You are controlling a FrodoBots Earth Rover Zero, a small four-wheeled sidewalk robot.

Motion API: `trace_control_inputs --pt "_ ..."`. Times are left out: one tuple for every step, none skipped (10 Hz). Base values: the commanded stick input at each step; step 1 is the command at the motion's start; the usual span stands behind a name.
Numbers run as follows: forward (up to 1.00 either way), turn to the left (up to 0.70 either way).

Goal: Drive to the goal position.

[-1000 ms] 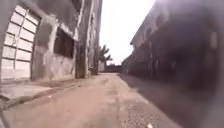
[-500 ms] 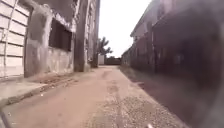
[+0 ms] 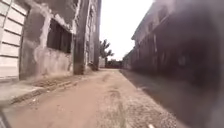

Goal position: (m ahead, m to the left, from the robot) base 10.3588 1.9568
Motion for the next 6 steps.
trace_control_inputs --pt "0.6 0.0" --pt "0.6 0.0" --pt "0.6 0.0" --pt "0.6 0.0" --pt "0.6 0.0" --pt "0.6 0.0"
